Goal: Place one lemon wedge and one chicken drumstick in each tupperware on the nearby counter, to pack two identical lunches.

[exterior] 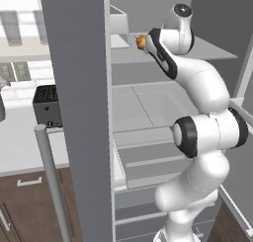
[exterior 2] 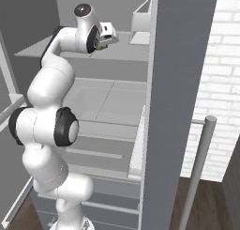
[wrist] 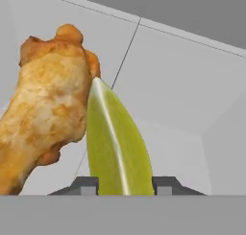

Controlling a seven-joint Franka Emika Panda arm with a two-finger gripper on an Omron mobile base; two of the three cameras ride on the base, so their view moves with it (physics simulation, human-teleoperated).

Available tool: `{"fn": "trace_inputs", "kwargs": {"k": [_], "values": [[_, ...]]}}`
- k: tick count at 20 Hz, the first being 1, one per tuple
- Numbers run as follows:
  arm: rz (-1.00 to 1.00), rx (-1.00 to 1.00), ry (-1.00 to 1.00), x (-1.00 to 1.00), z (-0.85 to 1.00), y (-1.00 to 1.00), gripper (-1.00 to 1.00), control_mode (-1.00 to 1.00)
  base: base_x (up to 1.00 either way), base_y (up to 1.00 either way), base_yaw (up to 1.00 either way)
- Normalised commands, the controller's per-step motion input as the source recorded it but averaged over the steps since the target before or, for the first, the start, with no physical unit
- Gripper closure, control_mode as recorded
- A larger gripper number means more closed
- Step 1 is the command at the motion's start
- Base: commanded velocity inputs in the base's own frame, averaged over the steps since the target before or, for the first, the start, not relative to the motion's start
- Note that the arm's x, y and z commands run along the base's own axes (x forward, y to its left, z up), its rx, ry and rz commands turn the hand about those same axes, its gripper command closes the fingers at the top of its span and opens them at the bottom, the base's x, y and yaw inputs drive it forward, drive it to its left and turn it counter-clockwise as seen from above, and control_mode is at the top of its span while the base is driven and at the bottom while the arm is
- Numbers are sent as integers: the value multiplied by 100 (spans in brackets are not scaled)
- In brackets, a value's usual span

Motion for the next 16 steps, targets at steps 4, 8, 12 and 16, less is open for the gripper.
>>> {"fn": "trace_inputs", "kwargs": {"k": [4,8,12,16], "values": [[0,-6,0,-91,-27,12,100,-100,0,0,0],[0,-1,0,-100,-8,20,100,-100,0,0,0],[0,1,0,-100,4,3,100,-100,0,0,0],[0,6,0,-100,20,0,100,-100,0,0,0]]}}
